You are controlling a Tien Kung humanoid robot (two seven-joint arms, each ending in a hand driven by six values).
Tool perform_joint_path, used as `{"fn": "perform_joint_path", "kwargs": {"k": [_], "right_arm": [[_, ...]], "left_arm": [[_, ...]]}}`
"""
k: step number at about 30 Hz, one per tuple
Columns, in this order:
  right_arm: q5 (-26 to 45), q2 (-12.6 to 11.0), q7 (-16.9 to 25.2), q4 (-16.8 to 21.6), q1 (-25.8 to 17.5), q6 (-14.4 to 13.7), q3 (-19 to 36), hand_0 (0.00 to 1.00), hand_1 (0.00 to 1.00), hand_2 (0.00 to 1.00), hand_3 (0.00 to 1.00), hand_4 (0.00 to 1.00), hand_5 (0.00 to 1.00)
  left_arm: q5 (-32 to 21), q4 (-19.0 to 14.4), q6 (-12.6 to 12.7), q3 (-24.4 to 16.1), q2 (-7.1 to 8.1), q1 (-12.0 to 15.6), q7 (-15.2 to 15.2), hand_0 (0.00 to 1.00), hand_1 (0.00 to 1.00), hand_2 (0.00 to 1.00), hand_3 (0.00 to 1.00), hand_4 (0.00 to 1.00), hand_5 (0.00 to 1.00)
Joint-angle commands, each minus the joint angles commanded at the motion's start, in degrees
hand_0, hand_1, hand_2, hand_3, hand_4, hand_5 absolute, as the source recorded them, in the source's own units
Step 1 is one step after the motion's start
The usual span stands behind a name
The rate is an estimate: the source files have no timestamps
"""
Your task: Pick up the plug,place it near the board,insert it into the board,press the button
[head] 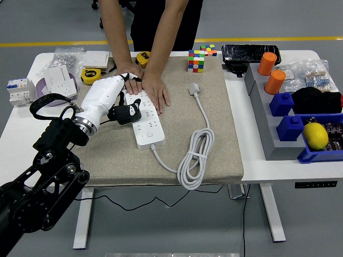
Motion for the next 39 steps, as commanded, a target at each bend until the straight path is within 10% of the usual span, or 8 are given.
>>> {"fn": "perform_joint_path", "kwargs": {"k": [2, 3, 13, 20, 21, 32, 33, 39], "right_arm": [[0.08, 0.05, 0.02, 0.00, -0.01, -0.02, -0.03, 0.624, 0.583, 0.617, 0.538, 0.875, 0.608], [-0.08, 0.09, -0.04, 0.00, -0.03, 0.02, 0.10, 0.624, 0.583, 0.616, 0.538, 0.875, 0.607], [-0.14, 0.10, -0.10, 0.00, -0.22, 0.16, 0.01, 0.624, 0.583, 0.616, 0.538, 0.874, 0.607], [0.41, -0.01, 0.08, 0.00, 0.28, 0.08, -0.89, 0.624, 0.583, 0.614, 0.536, 0.873, 0.614], [0.33, -0.03, 0.06, 0.00, 0.27, 0.09, -0.87, 0.624, 0.583, 0.615, 0.537, 0.874, 0.610], [-0.12, -0.06, -0.11, 0.00, 0.09, 0.17, -0.65, 0.623, 0.583, 0.614, 0.536, 0.873, 0.608], [-0.20, -0.08, -0.12, 0.00, 0.03, 0.18, -0.63, 0.624, 0.585, 0.614, 0.536, 0.872, 0.606], [-0.24, -0.12, -0.14, 0.00, -0.04, 0.20, -0.71, 0.623, 0.584, 0.612, 0.535, 0.868, 0.602]], "left_arm": [[-2.94, 1.97, -0.17, -1.84, -0.76, -0.33, -0.45, 0.337, 0.341, 0.423, 0.721, 0.644, 0.116], [-4.88, 3.12, 0.37, -2.46, -1.06, -0.51, -1.04, 0.933, 0.995, 0.942, 0.852, 0.921, 0.176], [-26.57, 12.27, 2.58, -3.31, -3.49, -2.48, -5.06, 0.998, 0.998, 0.998, 0.985, 0.998, 0.311], [-25.00, 17.15, 2.11, -2.16, -3.74, -4.08, -5.09, 0.998, 0.998, 0.998, 0.993, 0.998, 0.317], [-25.35, 18.15, 1.89, -1.77, -3.76, -4.32, -5.20, 0.998, 0.976, 0.912, 0.862, 0.819, 0.143], [-19.26, 28.01, 3.66, 3.14, -4.48, -6.53, -6.09, 0.947, 0.850, 0.782, 0.652, 0.737, 0.077], [-18.30, 28.69, 4.49, 3.50, -4.63, -6.70, -6.24, 0.751, 0.561, 0.501, 0.549, 0.734, 0.023], [-15.49, 31.65, 8.58, 3.18, -5.52, -7.38, -7.81, 0.605, 0.427, 0.404, 0.499, 0.739, 0.002]]}}
